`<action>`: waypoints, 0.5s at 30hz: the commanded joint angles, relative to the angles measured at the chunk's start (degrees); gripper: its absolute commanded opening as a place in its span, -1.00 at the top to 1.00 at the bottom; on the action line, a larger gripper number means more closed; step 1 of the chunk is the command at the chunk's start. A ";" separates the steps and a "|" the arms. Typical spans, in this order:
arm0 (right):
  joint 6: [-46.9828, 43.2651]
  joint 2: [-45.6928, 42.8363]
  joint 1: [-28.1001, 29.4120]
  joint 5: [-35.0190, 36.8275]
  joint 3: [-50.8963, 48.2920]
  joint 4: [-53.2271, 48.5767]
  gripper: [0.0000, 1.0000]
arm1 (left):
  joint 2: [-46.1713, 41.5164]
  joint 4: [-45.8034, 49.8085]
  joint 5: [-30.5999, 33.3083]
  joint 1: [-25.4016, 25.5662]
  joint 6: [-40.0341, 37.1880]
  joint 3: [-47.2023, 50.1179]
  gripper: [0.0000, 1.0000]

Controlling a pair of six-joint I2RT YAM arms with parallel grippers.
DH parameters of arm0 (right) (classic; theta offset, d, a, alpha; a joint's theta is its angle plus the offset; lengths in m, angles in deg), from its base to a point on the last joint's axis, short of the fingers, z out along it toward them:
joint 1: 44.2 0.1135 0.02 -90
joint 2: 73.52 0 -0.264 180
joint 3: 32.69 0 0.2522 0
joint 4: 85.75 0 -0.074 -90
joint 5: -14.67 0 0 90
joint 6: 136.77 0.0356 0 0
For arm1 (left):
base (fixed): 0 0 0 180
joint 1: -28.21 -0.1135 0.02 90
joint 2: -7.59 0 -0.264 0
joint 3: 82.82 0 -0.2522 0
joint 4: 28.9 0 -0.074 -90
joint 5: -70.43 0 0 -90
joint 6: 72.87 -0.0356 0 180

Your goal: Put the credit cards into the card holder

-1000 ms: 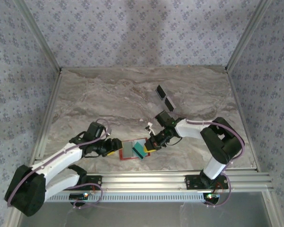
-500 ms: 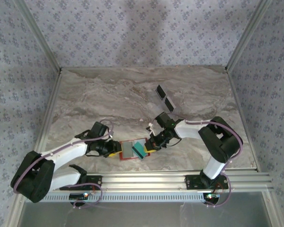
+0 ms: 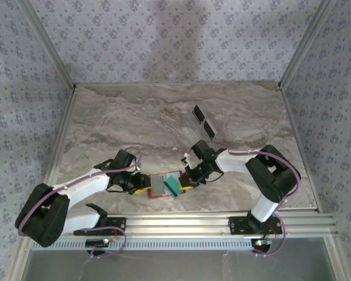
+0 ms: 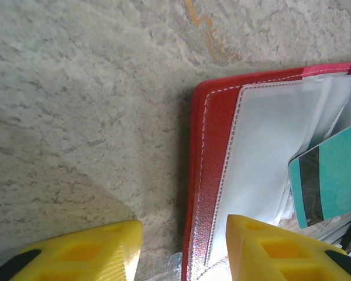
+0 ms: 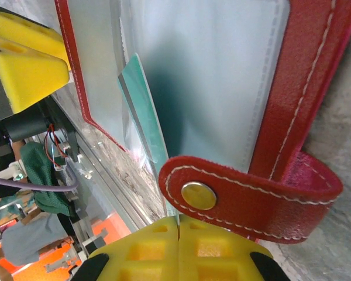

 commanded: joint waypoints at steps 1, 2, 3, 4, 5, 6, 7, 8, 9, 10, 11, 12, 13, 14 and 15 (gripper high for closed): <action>2.27 -2.26 1.06 3.49 0.29 -0.61 1.00 | 1.40 -4.57 0.23 1.51 -1.57 1.20 0.10; 2.31 -2.35 1.34 3.71 0.43 -0.80 1.00 | 1.23 -5.10 0.14 1.50 -1.61 1.38 0.09; 2.53 -2.52 1.52 4.19 0.35 -1.05 1.00 | 1.11 -5.62 0.15 1.46 -1.32 1.55 0.09; 2.97 -2.73 1.62 4.64 0.08 -0.75 1.00 | 1.02 -5.98 -0.01 1.48 -1.02 1.57 0.09; 3.81 -3.13 1.91 5.16 -0.58 0.13 1.00 | 1.01 -6.26 -0.34 1.50 -0.77 1.49 0.09; 4.64 -3.46 2.11 5.61 -1.29 1.35 1.00 | 0.93 -6.28 -0.71 1.59 -0.84 1.39 0.09; 6.15 -3.62 2.37 5.80 -2.01 2.74 1.00 | 0.77 -6.21 -0.75 1.63 -1.19 1.36 0.09; 6.65 -3.49 2.58 5.70 -2.24 3.65 1.00 | 0.58 -6.11 -0.53 1.67 -1.49 1.57 0.09; 6.79 -3.20 2.75 5.88 -2.27 3.74 1.00 | 0.42 -6.24 -0.44 1.69 -1.71 1.70 0.09; 7.01 -3.20 3.02 6.12 -2.45 4.02 1.00 | 0.31 -6.49 -0.37 1.61 -1.66 1.98 0.08; 7.33 -3.35 3.21 6.32 -2.69 4.21 1.00 | 0.08 -6.84 -0.54 1.68 -1.44 2.14 0.08; 7.76 -3.61 3.26 6.52 -2.93 4.51 1.00 | 0.05 -6.98 -0.84 1.68 -1.29 2.19 0.08; 8.21 -3.97 3.30 6.70 -3.24 4.91 1.00 | -0.16 -7.16 -1.37 1.68 -1.20 2.23 0.08; 8.39 -4.16 3.30 6.75 -3.38 5.13 1.00 | -0.54 -7.09 -1.61 1.62 -1.35 2.40 0.07; 8.25 -4.16 3.30 6.71 -3.39 5.06 1.00 | -0.88 -6.99 -1.54 1.61 -1.51 2.58 0.07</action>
